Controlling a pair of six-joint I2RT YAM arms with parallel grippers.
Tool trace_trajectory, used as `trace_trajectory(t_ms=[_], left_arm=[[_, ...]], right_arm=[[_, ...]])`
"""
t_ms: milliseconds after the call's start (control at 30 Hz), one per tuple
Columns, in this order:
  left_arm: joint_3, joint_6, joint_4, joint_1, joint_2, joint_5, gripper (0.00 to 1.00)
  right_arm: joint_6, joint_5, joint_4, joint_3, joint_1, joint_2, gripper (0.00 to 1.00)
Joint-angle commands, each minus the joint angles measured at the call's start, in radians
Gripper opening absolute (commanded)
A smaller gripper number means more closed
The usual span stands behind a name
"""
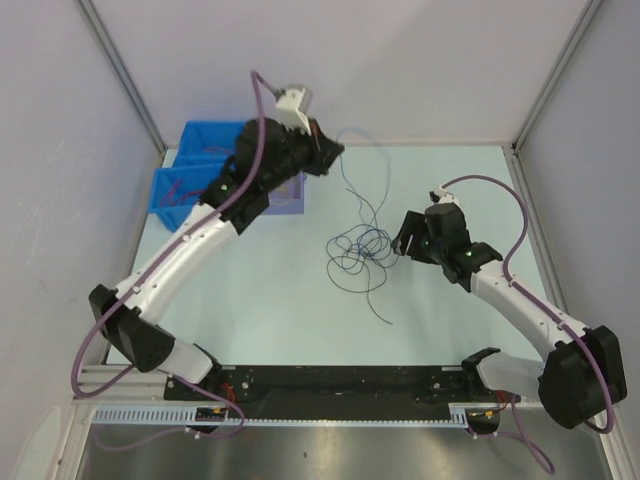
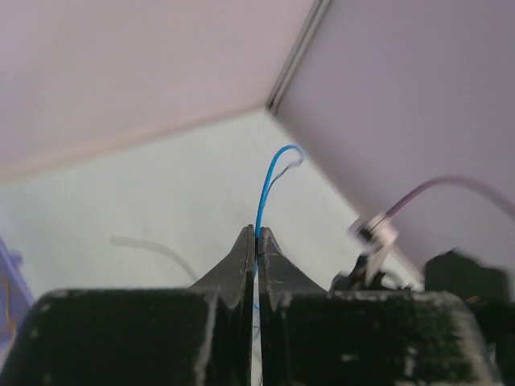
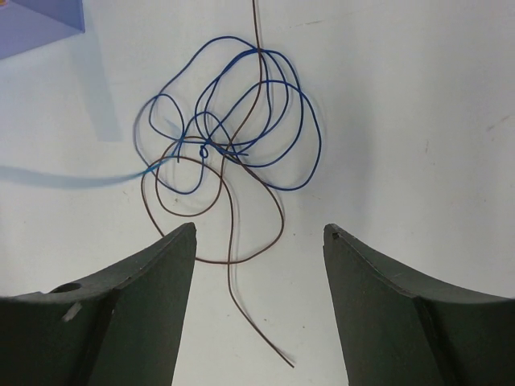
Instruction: Untangle the cables
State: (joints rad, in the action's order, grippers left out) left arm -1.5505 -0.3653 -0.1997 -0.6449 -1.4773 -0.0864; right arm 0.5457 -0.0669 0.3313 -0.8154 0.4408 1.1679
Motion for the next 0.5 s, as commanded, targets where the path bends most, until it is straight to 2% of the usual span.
trace_trajectory(t_ms=[0, 100, 200, 467], left_arm=[[-0.239, 0.049, -0.099, -0.004, 0.009, -0.012, 0.00], [-0.310, 0.058, -0.125, -0.004, 0.008, -0.038, 0.02], [-0.261, 0.063, -0.136, -0.006, 0.028, -0.033, 0.03], [0.081, 0.046, -0.070, -0.002, 0.094, 0.020, 0.01]], right_arm=[[-0.006, -0.017, 0.008, 0.001, -0.007, -0.047, 0.69], [-0.016, -0.033, 0.029, 0.001, -0.013, -0.068, 0.69], [-0.026, -0.048, 0.049, 0.001, -0.024, -0.093, 0.70], [-0.029, -0.051, 0.061, 0.001, -0.073, -0.109, 0.69]])
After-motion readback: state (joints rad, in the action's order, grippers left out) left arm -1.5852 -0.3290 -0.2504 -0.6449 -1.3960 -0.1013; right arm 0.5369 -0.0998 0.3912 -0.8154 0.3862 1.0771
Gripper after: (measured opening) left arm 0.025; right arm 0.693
